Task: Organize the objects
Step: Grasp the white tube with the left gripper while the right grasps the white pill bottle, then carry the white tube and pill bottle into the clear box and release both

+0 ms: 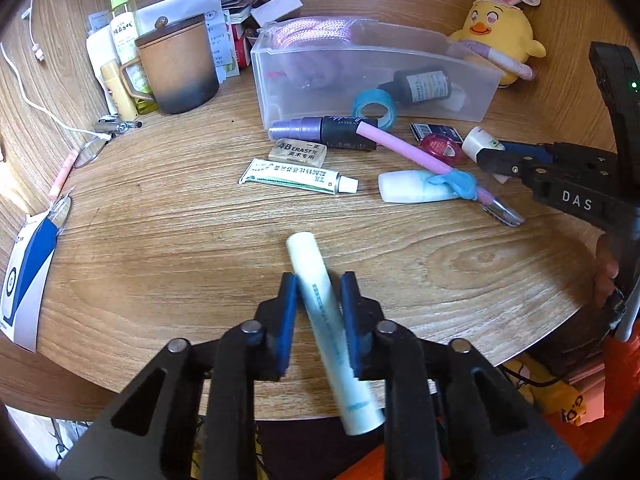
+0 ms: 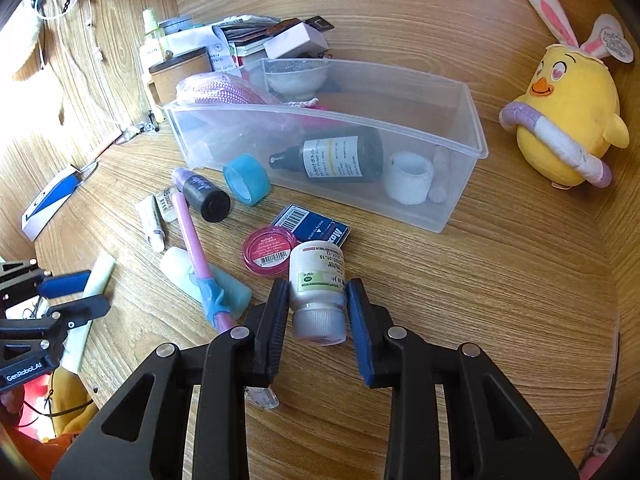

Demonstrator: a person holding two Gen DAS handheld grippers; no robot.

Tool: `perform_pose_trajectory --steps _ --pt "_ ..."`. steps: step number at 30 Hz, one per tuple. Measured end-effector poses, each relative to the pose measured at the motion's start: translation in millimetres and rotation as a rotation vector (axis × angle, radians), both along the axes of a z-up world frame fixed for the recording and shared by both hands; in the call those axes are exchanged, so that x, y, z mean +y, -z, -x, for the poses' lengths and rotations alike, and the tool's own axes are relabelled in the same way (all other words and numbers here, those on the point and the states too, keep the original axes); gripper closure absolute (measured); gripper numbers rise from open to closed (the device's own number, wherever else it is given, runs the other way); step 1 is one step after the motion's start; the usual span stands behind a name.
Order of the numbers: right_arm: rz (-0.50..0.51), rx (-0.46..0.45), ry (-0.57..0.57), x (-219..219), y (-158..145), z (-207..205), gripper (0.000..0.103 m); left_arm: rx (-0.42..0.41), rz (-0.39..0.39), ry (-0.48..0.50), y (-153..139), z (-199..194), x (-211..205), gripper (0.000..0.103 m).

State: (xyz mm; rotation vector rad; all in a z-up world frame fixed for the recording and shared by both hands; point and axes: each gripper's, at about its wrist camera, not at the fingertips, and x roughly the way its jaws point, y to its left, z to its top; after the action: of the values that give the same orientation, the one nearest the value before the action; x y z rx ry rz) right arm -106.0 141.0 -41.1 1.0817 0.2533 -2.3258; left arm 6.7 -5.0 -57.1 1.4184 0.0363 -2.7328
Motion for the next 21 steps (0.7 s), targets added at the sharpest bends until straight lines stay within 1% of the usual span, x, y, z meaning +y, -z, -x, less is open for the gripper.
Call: perform_pose_trajectory --steps 2,8,13,21 --pt "0.011 0.012 0.01 2.3 -4.3 -2.1 0.076 0.003 0.007 0.015 -1.2 -0.7 0.8 0.088" --pt "0.062 0.046 0.045 9.2 -20.6 -3.9 0.076 0.068 -0.006 0.009 -17.2 5.1 -8.4 0.088" --pt "0.085 0.082 0.065 12.0 -36.8 -1.0 0.076 0.138 -0.029 0.008 -39.3 19.3 -19.0 0.088" --pt "0.12 0.154 0.09 16.8 -67.2 7.2 0.076 0.264 -0.047 0.032 -82.8 40.2 -22.1 0.088"
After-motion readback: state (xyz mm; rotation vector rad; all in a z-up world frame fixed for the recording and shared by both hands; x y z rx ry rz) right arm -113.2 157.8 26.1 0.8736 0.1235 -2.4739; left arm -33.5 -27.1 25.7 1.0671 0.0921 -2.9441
